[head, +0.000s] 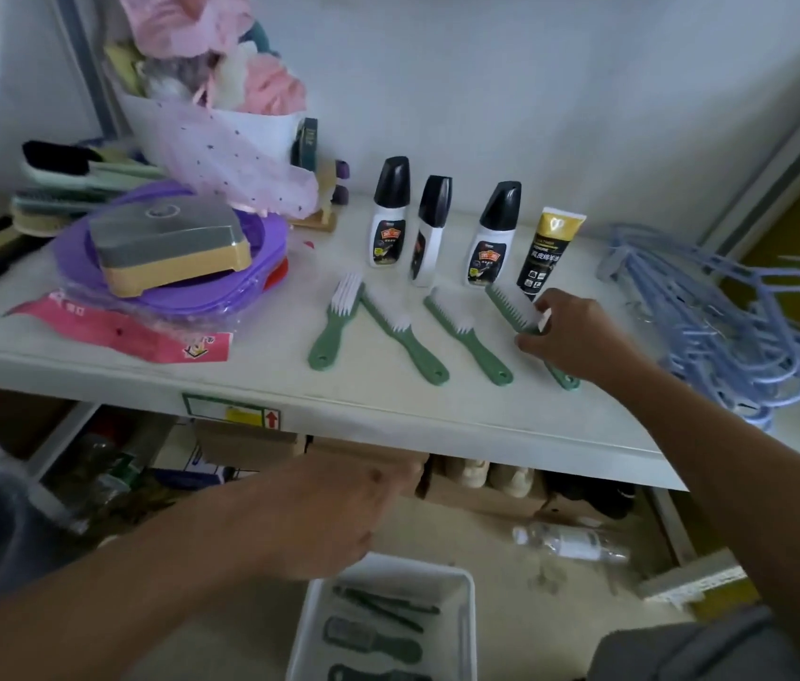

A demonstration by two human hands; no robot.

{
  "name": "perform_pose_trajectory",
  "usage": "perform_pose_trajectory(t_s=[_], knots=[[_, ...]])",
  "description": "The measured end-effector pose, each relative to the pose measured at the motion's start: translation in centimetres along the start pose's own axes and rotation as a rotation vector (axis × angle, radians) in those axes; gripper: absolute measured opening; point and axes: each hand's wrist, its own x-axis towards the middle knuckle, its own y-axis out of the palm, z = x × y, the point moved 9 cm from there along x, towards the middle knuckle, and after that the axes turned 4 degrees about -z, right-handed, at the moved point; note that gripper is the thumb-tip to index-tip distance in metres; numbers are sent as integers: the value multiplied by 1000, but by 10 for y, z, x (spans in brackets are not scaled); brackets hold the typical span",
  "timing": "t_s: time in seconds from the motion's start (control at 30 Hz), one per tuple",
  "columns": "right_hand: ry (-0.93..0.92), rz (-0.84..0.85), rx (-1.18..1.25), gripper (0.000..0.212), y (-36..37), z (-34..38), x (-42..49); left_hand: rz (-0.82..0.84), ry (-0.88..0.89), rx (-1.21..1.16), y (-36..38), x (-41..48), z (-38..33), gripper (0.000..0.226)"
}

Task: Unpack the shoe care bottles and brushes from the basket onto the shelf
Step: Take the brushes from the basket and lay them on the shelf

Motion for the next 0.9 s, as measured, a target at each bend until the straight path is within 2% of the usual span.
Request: perform_pose_trajectory(t_s=[0.23,0.4,0.67,0.8,0.9], knots=[[34,51,22,46,18,6,14,117,0,63,25,-12,17,70],[51,98,51,37,29,7,17,124,-13,121,32,-17,25,74],[28,33,38,50,16,21,-5,201,16,79,33,-15,25,73],[-60,-49,70,54,4,42,-37,141,-62,2,6,-8,28,76],[-131,-102,66,48,-3,51,-67,41,-80,35,-8,-4,29,71]])
